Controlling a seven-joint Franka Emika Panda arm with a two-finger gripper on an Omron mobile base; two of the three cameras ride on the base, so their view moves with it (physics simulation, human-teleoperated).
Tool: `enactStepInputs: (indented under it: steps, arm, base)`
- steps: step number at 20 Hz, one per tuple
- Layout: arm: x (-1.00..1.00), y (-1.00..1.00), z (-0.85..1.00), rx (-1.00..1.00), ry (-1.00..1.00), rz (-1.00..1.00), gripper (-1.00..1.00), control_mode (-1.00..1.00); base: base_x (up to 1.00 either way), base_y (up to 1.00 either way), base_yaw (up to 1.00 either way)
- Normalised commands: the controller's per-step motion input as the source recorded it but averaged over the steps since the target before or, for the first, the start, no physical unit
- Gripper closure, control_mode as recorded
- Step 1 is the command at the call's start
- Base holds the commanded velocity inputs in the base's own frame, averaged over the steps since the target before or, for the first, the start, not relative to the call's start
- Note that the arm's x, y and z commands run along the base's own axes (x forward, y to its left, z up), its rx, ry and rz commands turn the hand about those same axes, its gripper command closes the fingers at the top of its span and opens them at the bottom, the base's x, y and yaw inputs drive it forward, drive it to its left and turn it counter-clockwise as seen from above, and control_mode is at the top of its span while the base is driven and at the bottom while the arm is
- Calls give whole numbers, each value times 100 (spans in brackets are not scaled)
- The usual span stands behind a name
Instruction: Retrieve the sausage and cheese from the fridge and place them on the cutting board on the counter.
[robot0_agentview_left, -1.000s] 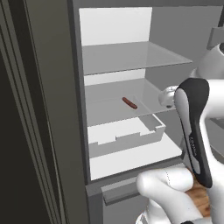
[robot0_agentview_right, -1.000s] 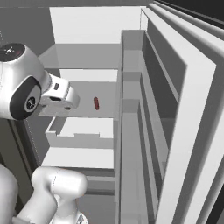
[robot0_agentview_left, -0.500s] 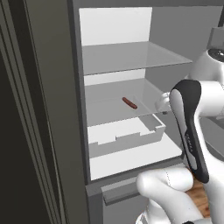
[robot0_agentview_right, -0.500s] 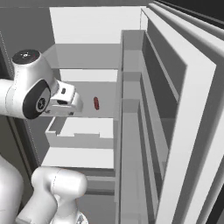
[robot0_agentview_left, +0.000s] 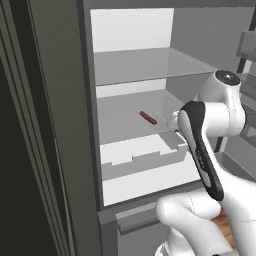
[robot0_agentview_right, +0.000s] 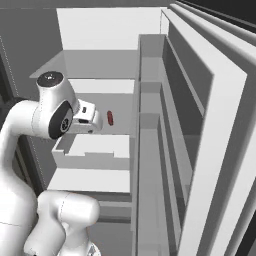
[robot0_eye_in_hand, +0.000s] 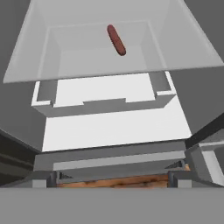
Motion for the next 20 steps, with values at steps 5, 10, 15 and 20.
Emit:
enactStepInputs:
  steps: [5,10,15,20]
  arm:
    - [62,0,-20,0,-12,2,-100,-100]
    - [42,3,-20,0,-14,3,-100,-100]
    - [48,0,-8,0,-5,6,-100,-100]
    - [58,0,-15,0,0,6,-100,-100]
  base:
    - [0,0,0]
    - [0,0,0]
    - [0,0,0]
    - [0,0,0]
